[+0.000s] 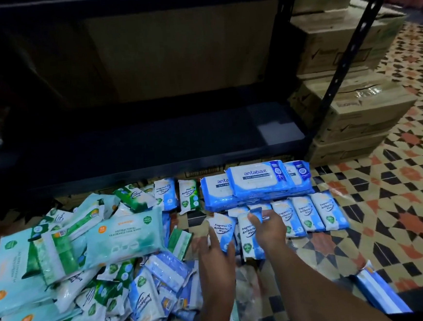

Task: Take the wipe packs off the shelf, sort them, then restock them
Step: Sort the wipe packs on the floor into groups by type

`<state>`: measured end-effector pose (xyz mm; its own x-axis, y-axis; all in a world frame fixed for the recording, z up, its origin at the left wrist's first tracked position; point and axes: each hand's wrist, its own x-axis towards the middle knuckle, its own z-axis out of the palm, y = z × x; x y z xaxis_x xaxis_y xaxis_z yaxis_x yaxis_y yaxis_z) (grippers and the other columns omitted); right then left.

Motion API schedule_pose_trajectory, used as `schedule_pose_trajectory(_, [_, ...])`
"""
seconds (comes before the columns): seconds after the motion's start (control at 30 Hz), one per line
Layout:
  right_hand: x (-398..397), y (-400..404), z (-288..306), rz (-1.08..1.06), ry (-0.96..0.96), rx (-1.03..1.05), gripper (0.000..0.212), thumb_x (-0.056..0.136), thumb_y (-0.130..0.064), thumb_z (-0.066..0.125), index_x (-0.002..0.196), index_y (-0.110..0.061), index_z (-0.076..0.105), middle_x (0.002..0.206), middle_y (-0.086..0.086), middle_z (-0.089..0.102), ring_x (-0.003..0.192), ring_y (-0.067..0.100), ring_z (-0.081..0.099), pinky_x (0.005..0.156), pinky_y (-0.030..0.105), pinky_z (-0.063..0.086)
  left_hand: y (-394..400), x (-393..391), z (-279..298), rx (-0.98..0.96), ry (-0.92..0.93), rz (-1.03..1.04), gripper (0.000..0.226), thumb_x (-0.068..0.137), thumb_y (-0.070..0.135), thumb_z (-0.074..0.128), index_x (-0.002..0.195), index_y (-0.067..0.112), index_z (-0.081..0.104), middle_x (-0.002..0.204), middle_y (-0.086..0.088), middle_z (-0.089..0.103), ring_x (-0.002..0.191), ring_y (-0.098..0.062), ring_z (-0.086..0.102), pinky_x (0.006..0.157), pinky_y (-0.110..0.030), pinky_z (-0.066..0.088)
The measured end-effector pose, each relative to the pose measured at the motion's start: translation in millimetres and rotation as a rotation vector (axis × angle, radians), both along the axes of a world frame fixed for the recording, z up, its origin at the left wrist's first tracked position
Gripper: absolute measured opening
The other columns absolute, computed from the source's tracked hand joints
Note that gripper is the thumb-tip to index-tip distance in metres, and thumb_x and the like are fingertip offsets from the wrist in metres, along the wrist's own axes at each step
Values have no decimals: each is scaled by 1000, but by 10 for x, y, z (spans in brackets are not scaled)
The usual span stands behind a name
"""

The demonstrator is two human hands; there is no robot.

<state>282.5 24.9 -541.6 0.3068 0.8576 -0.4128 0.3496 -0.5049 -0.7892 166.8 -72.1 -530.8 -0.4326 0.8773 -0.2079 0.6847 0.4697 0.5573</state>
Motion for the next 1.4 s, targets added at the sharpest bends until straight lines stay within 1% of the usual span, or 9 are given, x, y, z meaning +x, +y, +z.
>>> schedule_pose_trajectory(0.17, [-134,225,-141,166,-156,-15,56,98,-38,63,139,0,56,121,20,67,117,33,61,90,35,45,68,121,-249,134,76,73,80,98,66,30,140,1,54,126,-24,60,115,-34,57,80,-41,58])
schedule_pose_trajectory(0.23, [-147,281,-193,236,-205,-3,55,98,-39,64,134,2,58,95,14,67,97,29,62,75,33,42,68,122,-276,159,106,83,85,99,66,24,135,-4,57,127,-27,60,121,-37,49,88,-46,55])
schedule_pose_trajectory(0.37, [-141,258,-215,284,-255,38,73,94,-35,71,152,-3,40,123,19,66,114,30,62,90,40,51,-29,17,-425,139,222,-8,76,99,58,33,139,-3,53,135,-24,58,128,-36,43,104,-45,41])
schedule_pose_trajectory(0.5, [-65,183,-310,350,-324,76,67,95,-38,67,153,-15,42,111,22,67,77,19,62,74,31,49,-97,-104,-428,117,219,-108,70,93,55,46,139,4,53,125,-17,64,119,-32,49,83,-44,58])
schedule_pose_trajectory(0.6, [3,93,-275,415,-214,97,62,94,-35,70,150,-20,48,135,13,62,113,24,65,98,32,51,-123,-201,-447,123,178,-223,71,82,34,77,140,10,45,121,-13,65,119,-29,44,82,-42,58])
schedule_pose_trajectory(0.7, [104,-55,-156,436,-69,118,65,88,-27,78,147,-21,51,149,0,52,138,19,48,114,34,41,-105,-243,-345,33,145,-276,75,93,32,69,155,24,28,151,-8,42,146,-31,30,109,-42,43])
schedule_pose_trajectory(0.87, [273,-258,-160,680,-238,105,67,84,-15,78,145,-28,52,160,-3,30,150,16,25,99,-6,18,162,-254,-227,-181,287,-443,74,102,28,55,160,38,10,168,-6,-4,150,-29,16,108,-34,39])
schedule_pose_trajectory(1.07, [219,-277,-194,715,-353,118,61,93,-16,71,148,-33,49,164,3,25,151,18,23,120,26,26,267,-283,-168,-233,359,-474,88,94,4,62,161,29,11,168,-9,-11,145,-32,31,105,-35,43])
schedule_pose_trajectory(1.4, [140,-119,-136,776,-501,106,59,92,-13,70,146,-29,53,165,4,24,148,21,32,115,27,32,406,-289,-218,-291,471,-552,91,85,5,67,159,17,15,166,-18,5,127,-38,53,109,-46,41])
